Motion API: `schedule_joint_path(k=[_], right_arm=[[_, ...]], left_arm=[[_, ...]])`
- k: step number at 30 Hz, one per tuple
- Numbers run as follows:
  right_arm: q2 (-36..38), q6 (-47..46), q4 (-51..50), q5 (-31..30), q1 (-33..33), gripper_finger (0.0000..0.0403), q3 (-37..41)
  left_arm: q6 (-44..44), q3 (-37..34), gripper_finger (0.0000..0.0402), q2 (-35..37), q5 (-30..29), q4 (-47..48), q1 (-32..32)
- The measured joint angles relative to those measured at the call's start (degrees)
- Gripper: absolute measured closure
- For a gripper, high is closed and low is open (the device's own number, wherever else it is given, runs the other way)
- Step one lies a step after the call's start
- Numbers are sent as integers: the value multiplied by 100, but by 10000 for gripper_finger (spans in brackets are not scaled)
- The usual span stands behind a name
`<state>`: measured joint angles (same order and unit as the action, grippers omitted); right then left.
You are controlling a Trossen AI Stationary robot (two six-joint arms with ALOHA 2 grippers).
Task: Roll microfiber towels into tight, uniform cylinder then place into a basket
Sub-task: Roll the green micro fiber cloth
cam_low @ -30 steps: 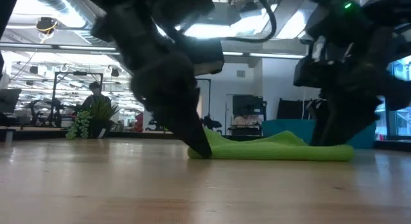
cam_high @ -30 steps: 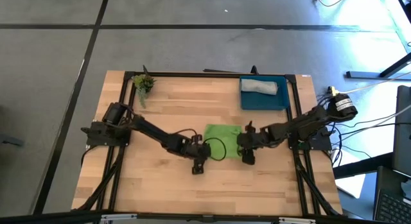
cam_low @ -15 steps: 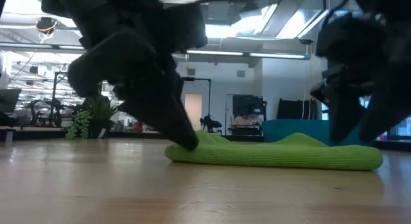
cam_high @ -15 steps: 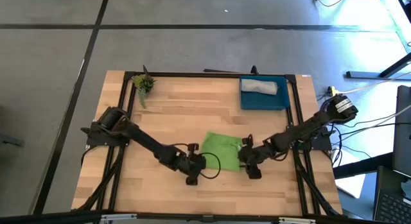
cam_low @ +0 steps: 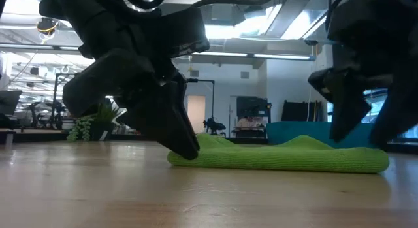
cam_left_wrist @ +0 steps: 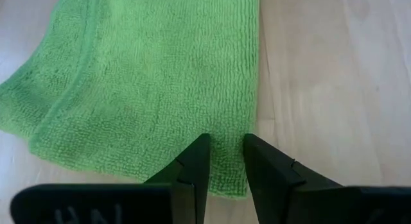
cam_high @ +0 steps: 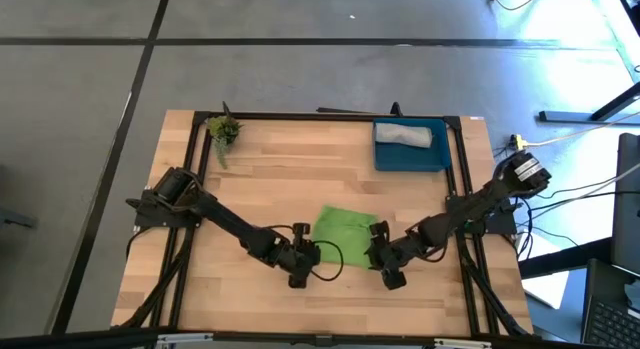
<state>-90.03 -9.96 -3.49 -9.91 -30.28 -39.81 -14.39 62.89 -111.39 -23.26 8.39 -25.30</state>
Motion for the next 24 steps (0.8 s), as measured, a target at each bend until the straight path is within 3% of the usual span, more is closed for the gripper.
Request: schedule_joint_path(k=[9,24], right_arm=[[-779,70,453,-38,0,205,-17],[-843,-27,442,-183,-2,205,-17]], left_arm=[[151,0,315,-1,181,3,-2],[254,4,311,22,-15,-1,-195]])
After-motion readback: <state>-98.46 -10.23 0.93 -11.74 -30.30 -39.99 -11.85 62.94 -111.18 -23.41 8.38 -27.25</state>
